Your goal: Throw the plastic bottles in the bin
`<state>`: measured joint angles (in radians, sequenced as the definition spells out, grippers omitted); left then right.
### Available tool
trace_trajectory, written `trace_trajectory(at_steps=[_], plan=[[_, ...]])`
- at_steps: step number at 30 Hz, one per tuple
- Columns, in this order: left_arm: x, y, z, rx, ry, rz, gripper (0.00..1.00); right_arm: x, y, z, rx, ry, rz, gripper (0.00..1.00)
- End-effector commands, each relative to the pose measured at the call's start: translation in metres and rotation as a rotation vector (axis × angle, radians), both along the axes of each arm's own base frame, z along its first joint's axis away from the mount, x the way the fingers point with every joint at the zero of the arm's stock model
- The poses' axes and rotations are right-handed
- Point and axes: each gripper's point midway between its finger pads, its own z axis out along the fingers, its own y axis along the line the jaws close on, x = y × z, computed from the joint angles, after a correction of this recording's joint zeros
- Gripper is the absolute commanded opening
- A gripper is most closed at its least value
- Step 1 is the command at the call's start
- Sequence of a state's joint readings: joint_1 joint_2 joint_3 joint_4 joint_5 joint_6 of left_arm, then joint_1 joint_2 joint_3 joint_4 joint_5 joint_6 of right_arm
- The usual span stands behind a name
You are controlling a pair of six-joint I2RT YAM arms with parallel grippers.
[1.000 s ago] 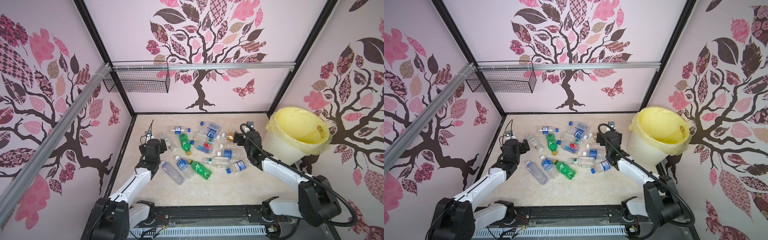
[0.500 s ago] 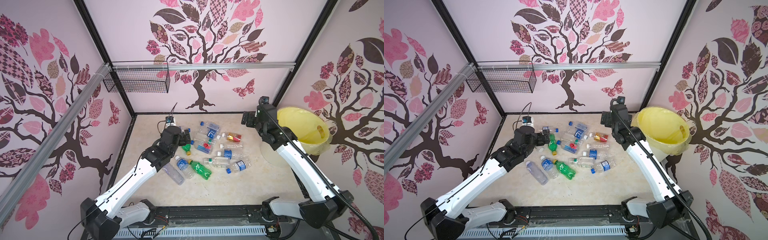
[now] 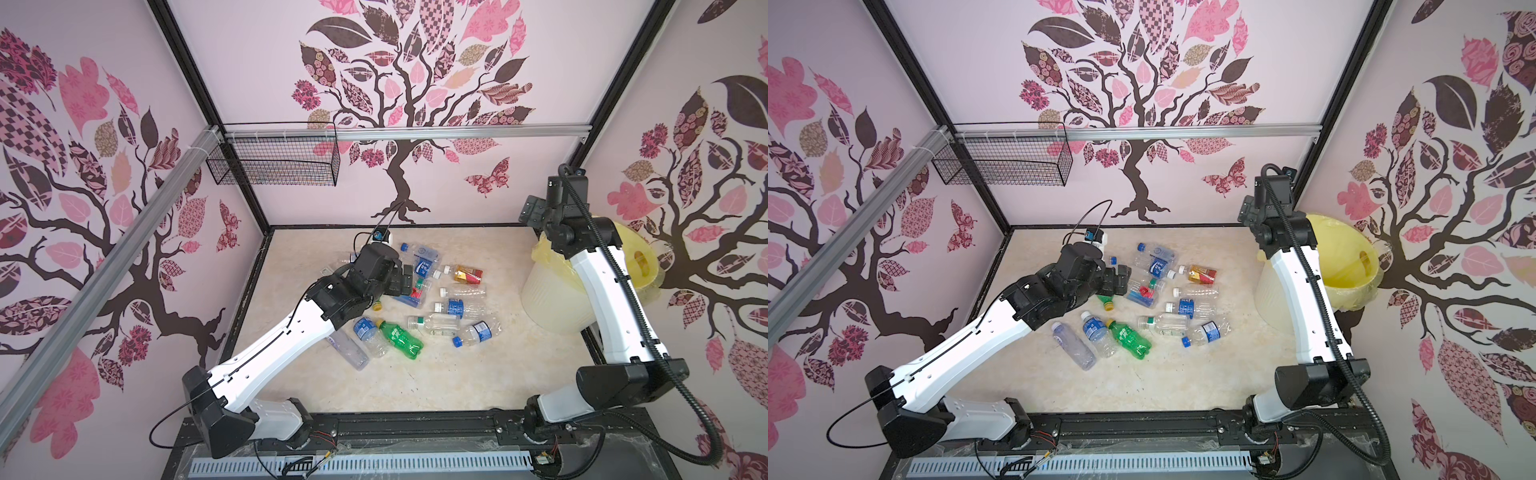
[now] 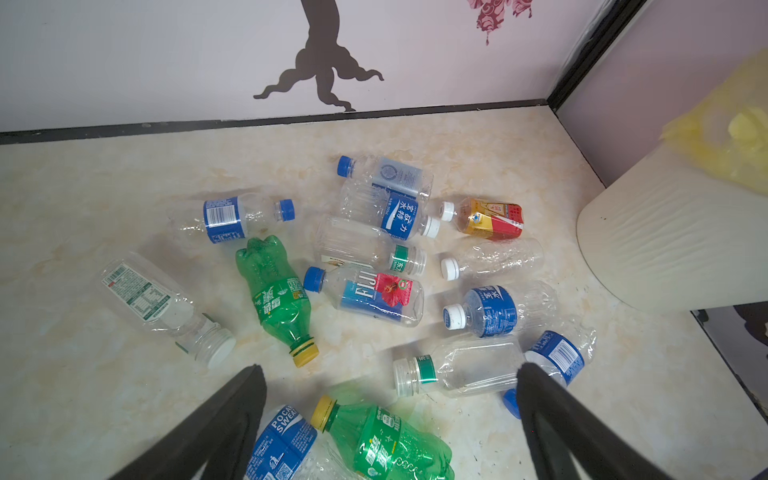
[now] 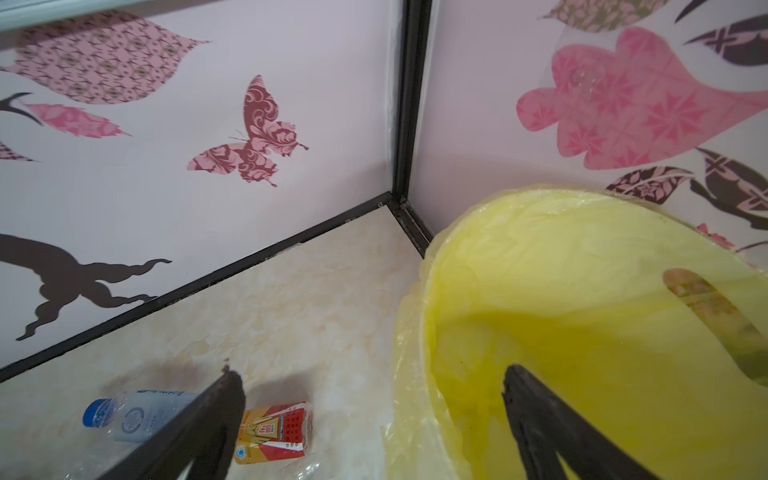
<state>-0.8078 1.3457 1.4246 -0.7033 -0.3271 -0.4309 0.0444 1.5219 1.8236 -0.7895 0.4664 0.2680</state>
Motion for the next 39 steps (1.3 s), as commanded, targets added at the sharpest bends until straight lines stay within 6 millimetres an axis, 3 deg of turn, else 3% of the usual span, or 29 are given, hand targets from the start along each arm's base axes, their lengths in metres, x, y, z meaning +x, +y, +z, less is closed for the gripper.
trace_trajectory(at_steps=[1, 5, 9, 12, 21, 32, 39], plan=[[-0.002, -0.003, 0.024, -0.039, -0.044, -0.027, 0.97, -0.001, -0.009, -0.024, 0.034, 0.075, -0.010, 1.00], [-0.007, -0.001, 0.031, -0.044, -0.031, -0.039, 0.97, -0.005, -0.014, -0.040, 0.033, 0.124, -0.014, 0.97], [-0.009, -0.001, 0.023, -0.054, -0.036, -0.045, 0.97, -0.007, -0.012, -0.061, 0.041, 0.182, 0.014, 0.92], [-0.010, -0.002, 0.016, -0.042, -0.022, -0.049, 0.97, -0.007, -0.009, -0.071, 0.064, 0.213, 0.033, 0.84], [-0.014, -0.021, 0.031, -0.034, -0.066, -0.099, 0.97, -0.006, -0.005, -0.093, 0.085, 0.265, 0.070, 0.64], [-0.009, -0.024, 0.045, -0.013, -0.109, -0.097, 0.97, 0.005, -0.002, -0.104, 0.077, 0.297, 0.103, 0.39], [-0.002, -0.024, 0.058, 0.005, -0.146, -0.082, 0.97, 0.012, 0.003, -0.105, 0.099, 0.289, 0.124, 0.17]])
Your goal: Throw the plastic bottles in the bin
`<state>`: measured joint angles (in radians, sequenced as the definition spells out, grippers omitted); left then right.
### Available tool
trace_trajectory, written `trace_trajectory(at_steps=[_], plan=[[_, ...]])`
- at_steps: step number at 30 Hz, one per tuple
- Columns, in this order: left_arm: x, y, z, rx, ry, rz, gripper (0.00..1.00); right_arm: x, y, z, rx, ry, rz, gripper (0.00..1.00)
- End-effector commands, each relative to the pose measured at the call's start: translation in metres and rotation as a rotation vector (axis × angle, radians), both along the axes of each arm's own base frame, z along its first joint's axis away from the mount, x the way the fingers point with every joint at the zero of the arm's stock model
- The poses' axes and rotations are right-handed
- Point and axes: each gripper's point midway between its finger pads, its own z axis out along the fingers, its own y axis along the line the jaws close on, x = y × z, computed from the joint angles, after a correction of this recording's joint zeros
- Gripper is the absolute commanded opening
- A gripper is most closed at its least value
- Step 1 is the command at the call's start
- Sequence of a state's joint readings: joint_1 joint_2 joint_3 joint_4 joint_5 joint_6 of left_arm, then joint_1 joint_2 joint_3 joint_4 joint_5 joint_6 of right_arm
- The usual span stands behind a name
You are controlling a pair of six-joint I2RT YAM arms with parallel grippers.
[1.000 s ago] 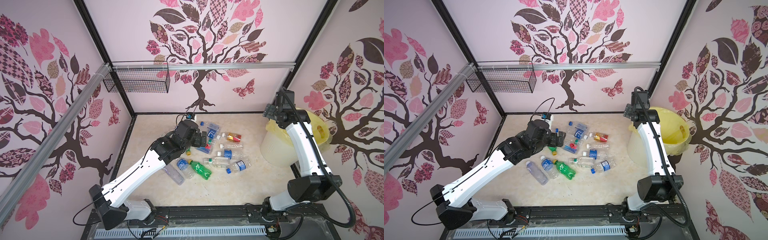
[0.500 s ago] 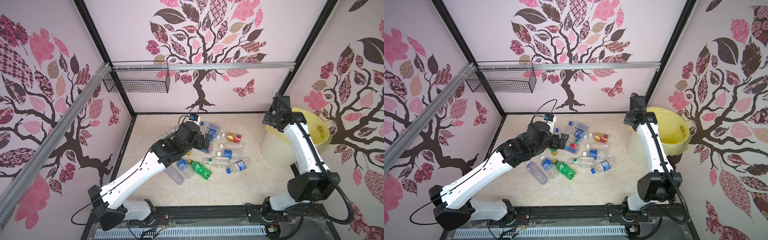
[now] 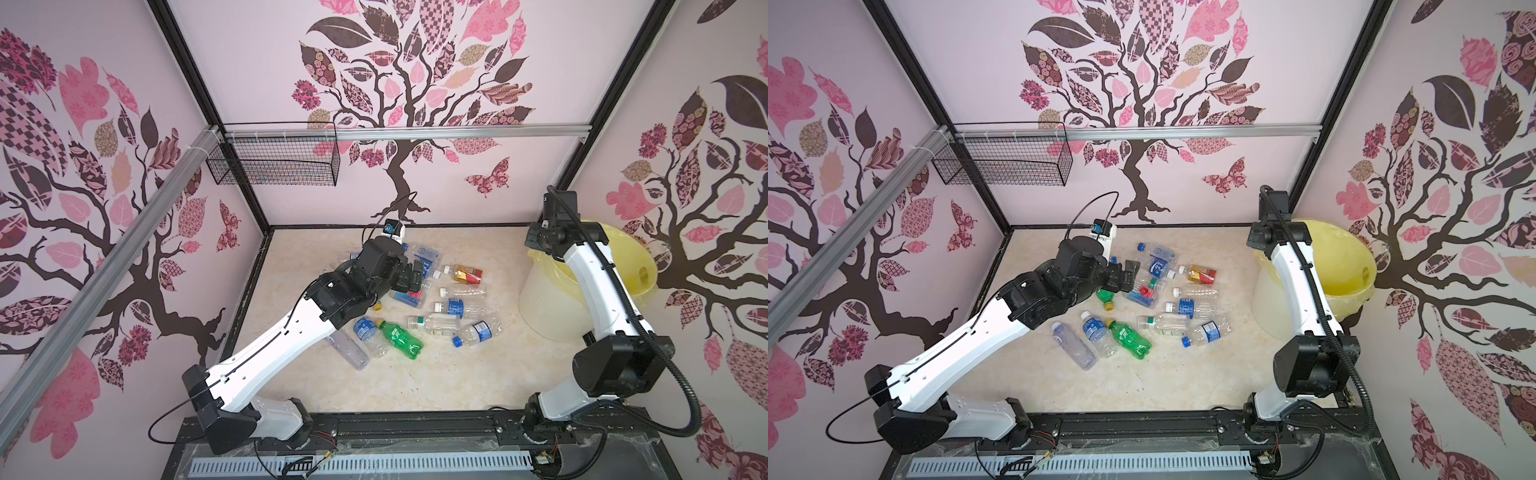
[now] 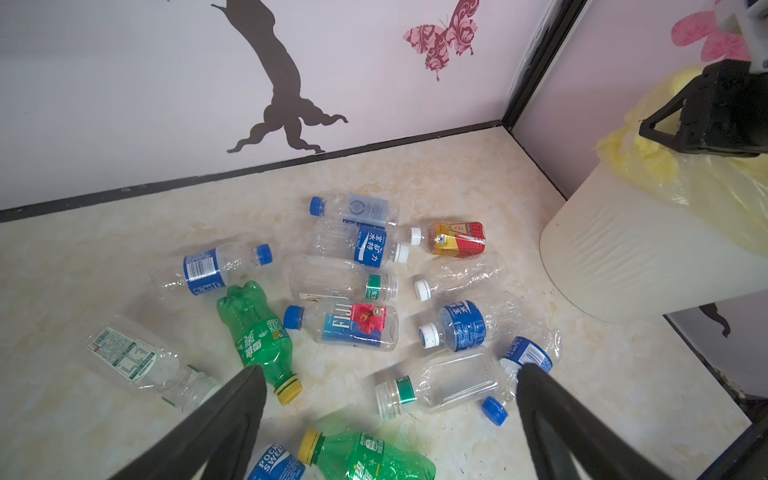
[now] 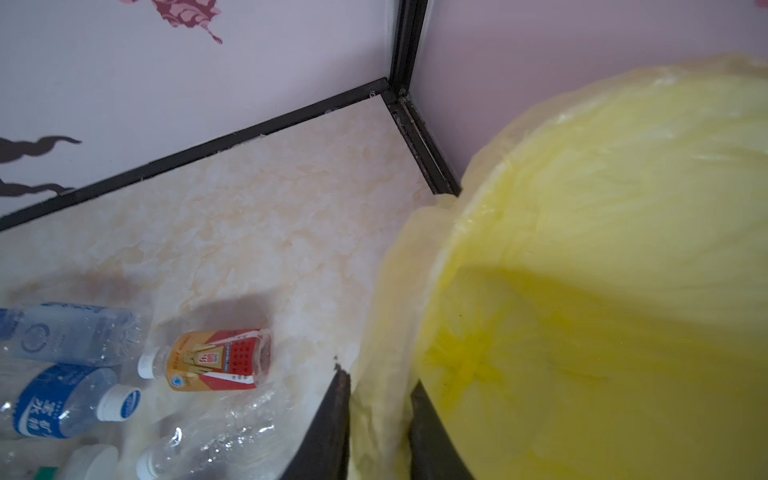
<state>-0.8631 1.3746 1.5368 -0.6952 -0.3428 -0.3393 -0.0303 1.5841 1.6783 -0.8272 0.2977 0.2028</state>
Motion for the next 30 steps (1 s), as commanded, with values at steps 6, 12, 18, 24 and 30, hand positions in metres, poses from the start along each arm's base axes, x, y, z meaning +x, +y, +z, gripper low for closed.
trace_trajectory(at_steps=[6, 12, 18, 24, 30], plan=[[0.003, 0.000, 0.019, -0.013, -0.038, 0.012, 0.97, 0.020, 0.011, 0.002, 0.061, -0.022, 0.041, 0.03], [0.008, 0.004, 0.020, 0.008, -0.041, 0.046, 0.97, 0.042, 0.018, 0.015, 0.094, -0.083, 0.069, 0.00], [0.016, 0.003, 0.019, 0.038, -0.053, 0.074, 0.97, 0.079, 0.024, 0.027, 0.112, -0.148, 0.108, 0.00], [0.031, 0.008, 0.016, 0.080, -0.077, 0.105, 0.97, 0.123, 0.047, 0.028, 0.163, -0.167, 0.179, 0.00], [0.045, 0.036, 0.006, 0.070, -0.030, 0.178, 0.97, 0.159, 0.090, 0.042, 0.188, -0.241, 0.272, 0.00]])
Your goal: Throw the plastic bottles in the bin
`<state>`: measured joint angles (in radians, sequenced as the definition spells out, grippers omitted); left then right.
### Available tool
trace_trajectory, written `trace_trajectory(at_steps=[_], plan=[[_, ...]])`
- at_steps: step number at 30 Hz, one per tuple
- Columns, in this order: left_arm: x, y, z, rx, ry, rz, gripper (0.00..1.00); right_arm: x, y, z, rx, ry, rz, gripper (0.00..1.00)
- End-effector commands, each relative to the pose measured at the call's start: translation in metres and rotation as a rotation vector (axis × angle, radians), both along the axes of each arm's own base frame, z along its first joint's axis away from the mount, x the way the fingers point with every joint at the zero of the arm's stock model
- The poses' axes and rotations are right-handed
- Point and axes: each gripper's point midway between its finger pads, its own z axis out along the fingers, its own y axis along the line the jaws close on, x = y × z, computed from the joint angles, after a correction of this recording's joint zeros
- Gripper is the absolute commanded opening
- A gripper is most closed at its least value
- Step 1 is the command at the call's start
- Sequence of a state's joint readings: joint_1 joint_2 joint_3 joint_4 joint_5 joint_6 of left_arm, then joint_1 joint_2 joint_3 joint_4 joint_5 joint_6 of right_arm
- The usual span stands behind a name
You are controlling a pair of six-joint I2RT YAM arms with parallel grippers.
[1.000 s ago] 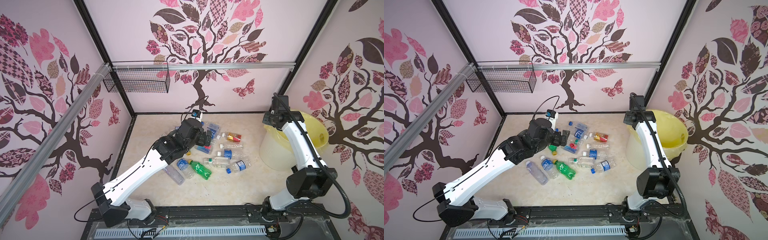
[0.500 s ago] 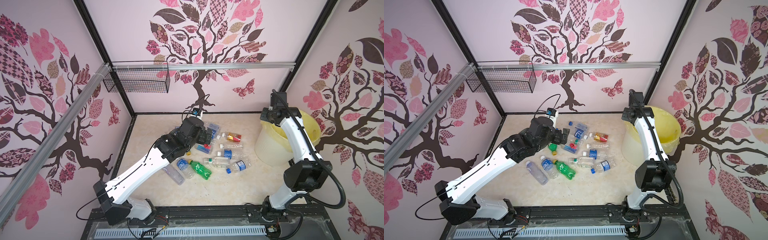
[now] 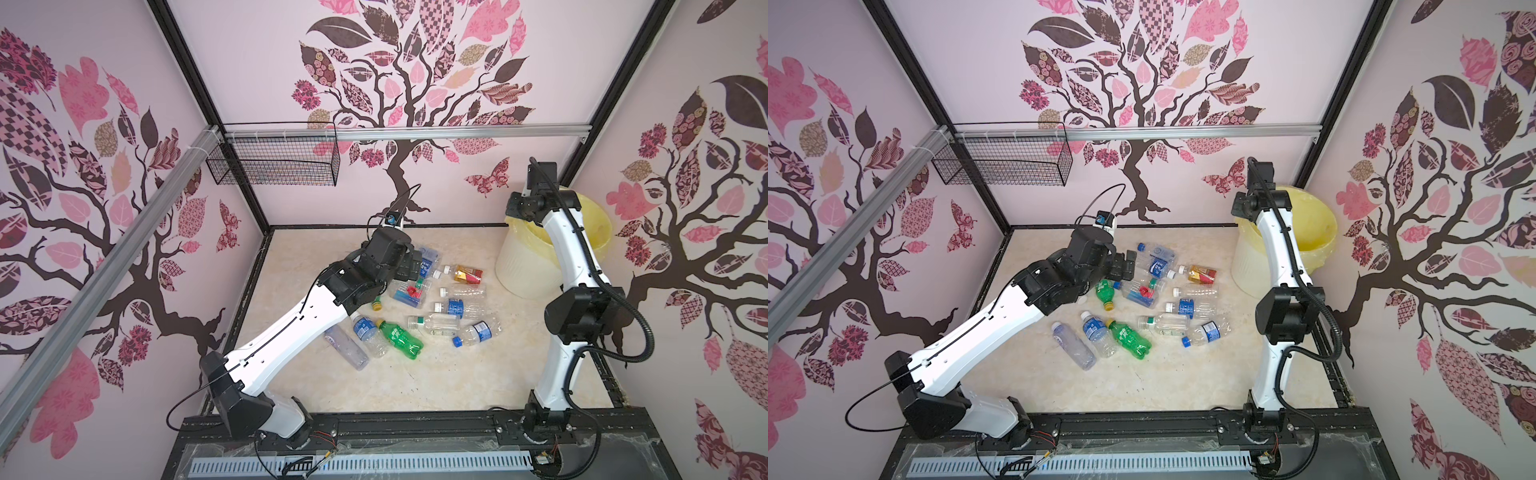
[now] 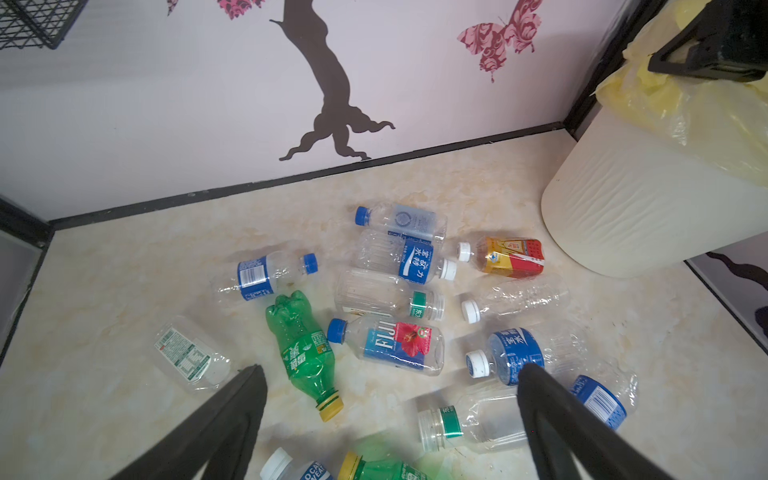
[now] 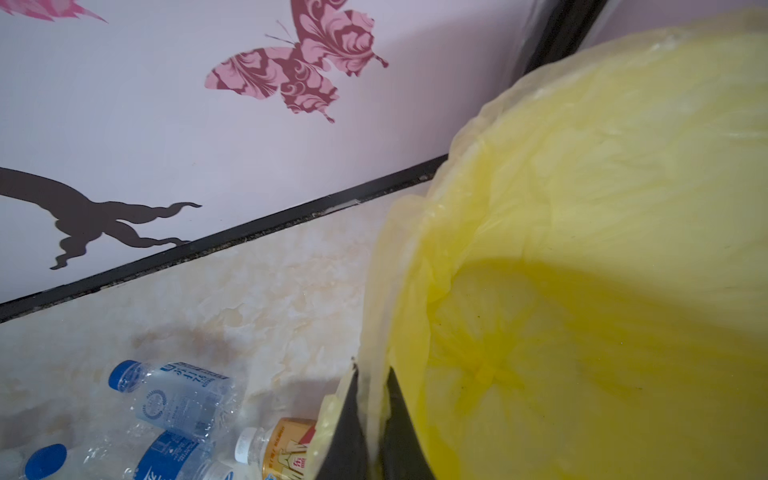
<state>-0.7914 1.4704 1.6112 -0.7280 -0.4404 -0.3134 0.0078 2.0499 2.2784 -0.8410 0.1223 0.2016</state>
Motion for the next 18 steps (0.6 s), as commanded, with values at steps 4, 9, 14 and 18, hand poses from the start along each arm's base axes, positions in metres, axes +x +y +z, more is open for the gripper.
trace_trajectory(at_steps=[4, 9, 14, 18], plan=[[0.011, 0.031, 0.016, -0.010, -0.027, 0.094, 0.97, 0.037, 0.079, 0.019, 0.101, -0.129, 0.182, 0.00], [0.011, 0.035, 0.010, 0.018, -0.015, 0.111, 0.97, 0.040, 0.103, 0.000, 0.119, -0.093, 0.229, 0.00], [0.015, 0.040, 0.008, 0.028, -0.018, 0.140, 0.97, 0.041, 0.108, -0.006, 0.136, -0.081, 0.234, 0.10], [0.014, 0.042, 0.006, 0.016, -0.010, 0.156, 0.97, 0.038, 0.109, -0.015, 0.153, -0.052, 0.229, 0.20]])
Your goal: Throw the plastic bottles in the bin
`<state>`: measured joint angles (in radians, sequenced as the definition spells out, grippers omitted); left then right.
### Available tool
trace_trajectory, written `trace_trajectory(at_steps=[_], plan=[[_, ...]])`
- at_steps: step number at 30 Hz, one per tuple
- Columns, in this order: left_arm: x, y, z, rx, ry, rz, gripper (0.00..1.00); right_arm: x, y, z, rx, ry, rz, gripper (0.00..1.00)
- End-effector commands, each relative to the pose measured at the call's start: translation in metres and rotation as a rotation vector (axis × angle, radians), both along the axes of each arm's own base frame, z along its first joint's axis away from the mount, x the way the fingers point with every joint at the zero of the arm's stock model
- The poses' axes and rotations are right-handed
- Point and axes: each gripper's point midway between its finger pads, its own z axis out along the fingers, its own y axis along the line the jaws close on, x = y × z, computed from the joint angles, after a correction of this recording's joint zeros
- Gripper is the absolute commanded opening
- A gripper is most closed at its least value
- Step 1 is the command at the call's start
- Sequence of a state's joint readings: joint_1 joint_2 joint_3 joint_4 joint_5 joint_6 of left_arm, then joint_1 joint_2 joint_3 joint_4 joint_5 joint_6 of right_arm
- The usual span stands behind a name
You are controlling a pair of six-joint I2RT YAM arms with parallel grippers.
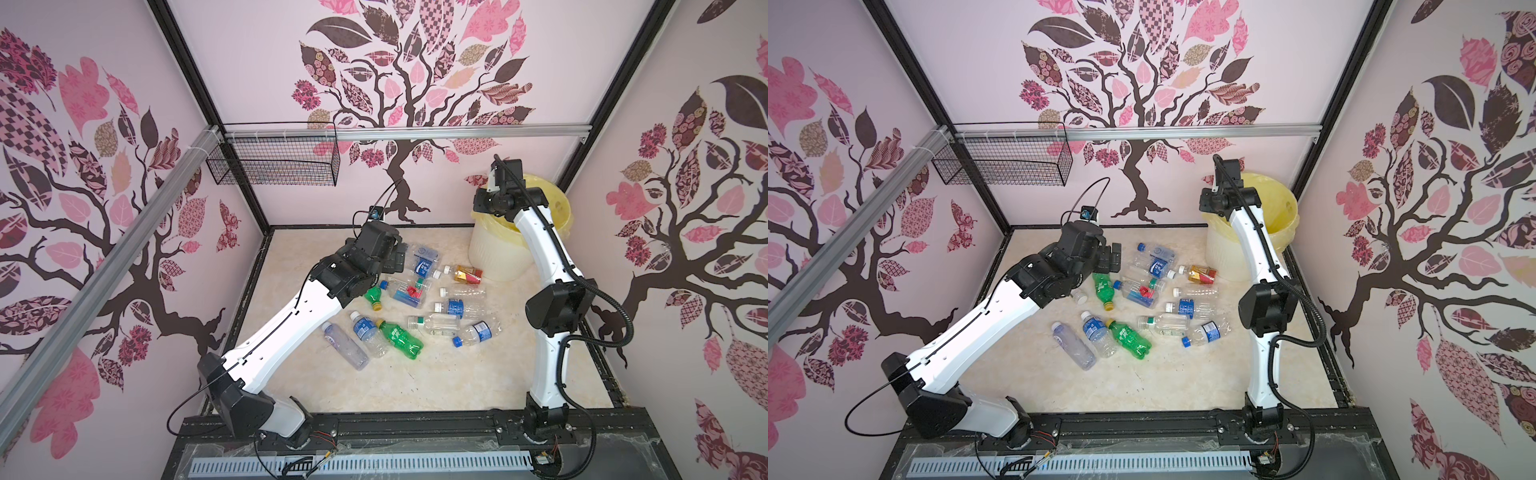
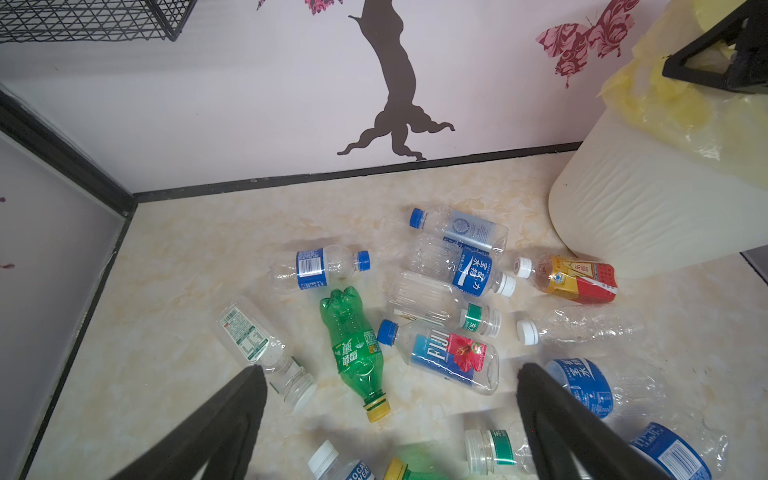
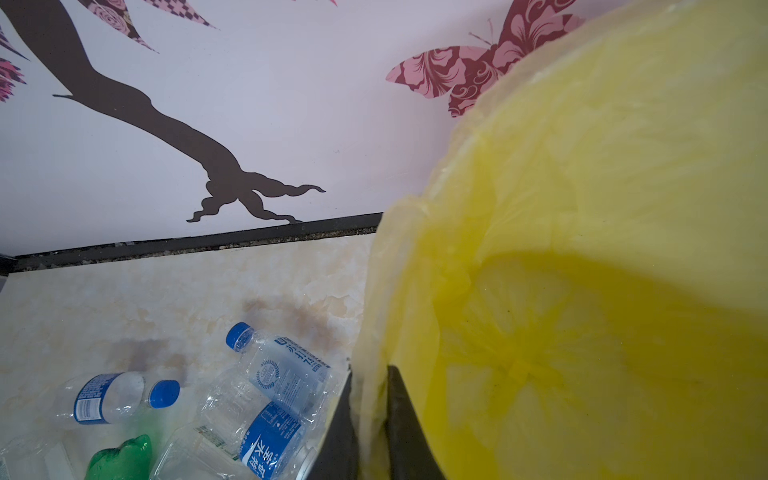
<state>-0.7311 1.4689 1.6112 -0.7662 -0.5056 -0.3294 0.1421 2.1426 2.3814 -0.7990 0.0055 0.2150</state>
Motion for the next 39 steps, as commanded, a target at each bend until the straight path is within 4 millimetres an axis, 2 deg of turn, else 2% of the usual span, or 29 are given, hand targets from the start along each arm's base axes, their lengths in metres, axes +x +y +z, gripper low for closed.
trace_trajectory(at_steps=[1, 4, 7, 10, 14, 18, 22, 26, 30, 33, 36, 39], plan=[[-0.001, 0.007, 0.009, -0.029, -0.011, 0.038, 0.97, 0.013, 0.010, -0.018, 0.067, 0.014, 0.006, 0.25], [-0.005, 0.014, 0.007, -0.048, 0.008, 0.073, 0.97, 0.010, 0.008, -0.024, 0.059, 0.039, -0.006, 0.32], [-0.010, 0.020, 0.004, -0.067, 0.025, 0.095, 0.97, 0.010, 0.006, -0.020, 0.056, 0.033, -0.014, 0.43], [-0.015, 0.023, 0.002, -0.077, 0.035, 0.097, 0.97, 0.011, 0.006, -0.014, 0.056, 0.027, -0.023, 0.48], [-0.021, 0.027, -0.004, -0.099, 0.053, 0.113, 0.97, 0.011, 0.004, 0.006, 0.064, -0.007, -0.039, 0.66], [-0.022, 0.032, -0.007, -0.091, 0.056, 0.131, 0.97, 0.003, 0.002, 0.034, 0.075, -0.058, -0.056, 0.99], [-0.018, 0.034, -0.006, -0.074, 0.049, 0.140, 0.97, -0.008, -0.002, 0.054, 0.093, -0.086, -0.078, 1.00], [-0.017, 0.037, -0.012, -0.056, 0.083, 0.158, 0.97, -0.025, 0.007, 0.075, 0.134, -0.108, -0.071, 1.00], [-0.020, 0.054, -0.023, -0.021, 0.103, 0.236, 0.97, -0.051, 0.032, 0.098, 0.146, -0.130, -0.019, 0.99], [-0.027, 0.070, -0.029, 0.019, 0.130, 0.299, 0.97, -0.077, 0.055, 0.104, 0.172, -0.114, 0.024, 1.00], [-0.037, 0.088, -0.035, 0.002, 0.174, 0.378, 0.97, -0.103, 0.080, 0.104, 0.151, -0.096, 0.069, 1.00], [-0.052, 0.110, -0.055, -0.102, 0.275, 0.475, 0.97, -0.129, 0.110, 0.094, 0.115, -0.068, 0.127, 1.00]])
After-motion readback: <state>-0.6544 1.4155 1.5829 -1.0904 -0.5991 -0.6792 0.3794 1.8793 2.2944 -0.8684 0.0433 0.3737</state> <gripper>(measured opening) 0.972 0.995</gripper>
